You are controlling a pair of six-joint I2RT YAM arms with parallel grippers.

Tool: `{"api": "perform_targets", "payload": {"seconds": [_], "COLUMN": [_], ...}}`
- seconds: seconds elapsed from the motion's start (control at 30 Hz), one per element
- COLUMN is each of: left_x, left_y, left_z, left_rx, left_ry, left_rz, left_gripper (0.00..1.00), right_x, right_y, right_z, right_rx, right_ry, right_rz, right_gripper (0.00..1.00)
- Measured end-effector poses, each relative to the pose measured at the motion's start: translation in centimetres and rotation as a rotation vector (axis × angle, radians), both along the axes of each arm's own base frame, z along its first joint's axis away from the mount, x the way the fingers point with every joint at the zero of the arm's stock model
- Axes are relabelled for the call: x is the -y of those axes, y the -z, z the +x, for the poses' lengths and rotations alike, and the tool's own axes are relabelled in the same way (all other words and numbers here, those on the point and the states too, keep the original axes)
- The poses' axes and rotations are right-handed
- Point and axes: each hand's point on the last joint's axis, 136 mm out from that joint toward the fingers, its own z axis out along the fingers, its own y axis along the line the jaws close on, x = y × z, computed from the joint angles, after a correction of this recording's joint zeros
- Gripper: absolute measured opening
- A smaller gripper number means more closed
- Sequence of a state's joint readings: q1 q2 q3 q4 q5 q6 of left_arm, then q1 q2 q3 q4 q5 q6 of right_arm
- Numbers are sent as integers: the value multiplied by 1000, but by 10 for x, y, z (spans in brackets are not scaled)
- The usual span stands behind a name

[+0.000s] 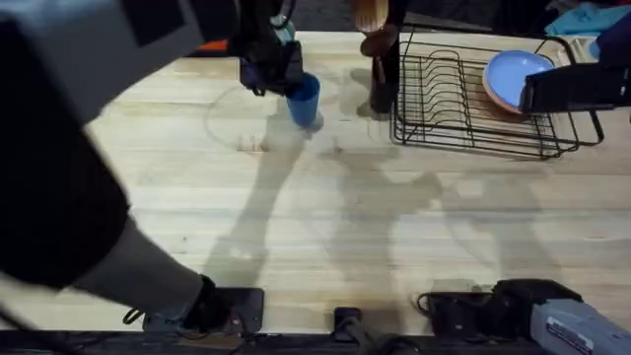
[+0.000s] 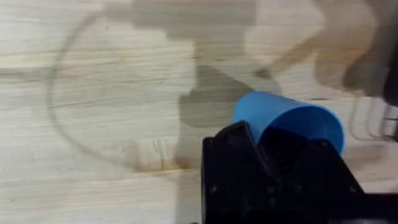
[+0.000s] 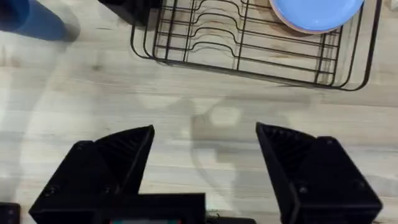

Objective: Pick up the cup on the table and put them onto the rack.

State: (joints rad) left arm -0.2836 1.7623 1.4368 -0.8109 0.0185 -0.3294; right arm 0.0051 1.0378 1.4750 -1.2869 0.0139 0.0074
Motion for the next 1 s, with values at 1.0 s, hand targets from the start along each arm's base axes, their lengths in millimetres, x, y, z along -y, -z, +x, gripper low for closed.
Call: {"api": "perform_targets", "payload": {"seconds": [1.0], "left_x": [110], "left_y": [-141], "left_z": [-110], "left_rx": [272], "left_ry": [256], "left_rz": [-177], "left_gripper": [44], "right_x": [0], "right_y": [0], "right_z": [0], "right_rx": [0], "right_ry": [0], "right_rz": [-1], "right_gripper": [992]}}
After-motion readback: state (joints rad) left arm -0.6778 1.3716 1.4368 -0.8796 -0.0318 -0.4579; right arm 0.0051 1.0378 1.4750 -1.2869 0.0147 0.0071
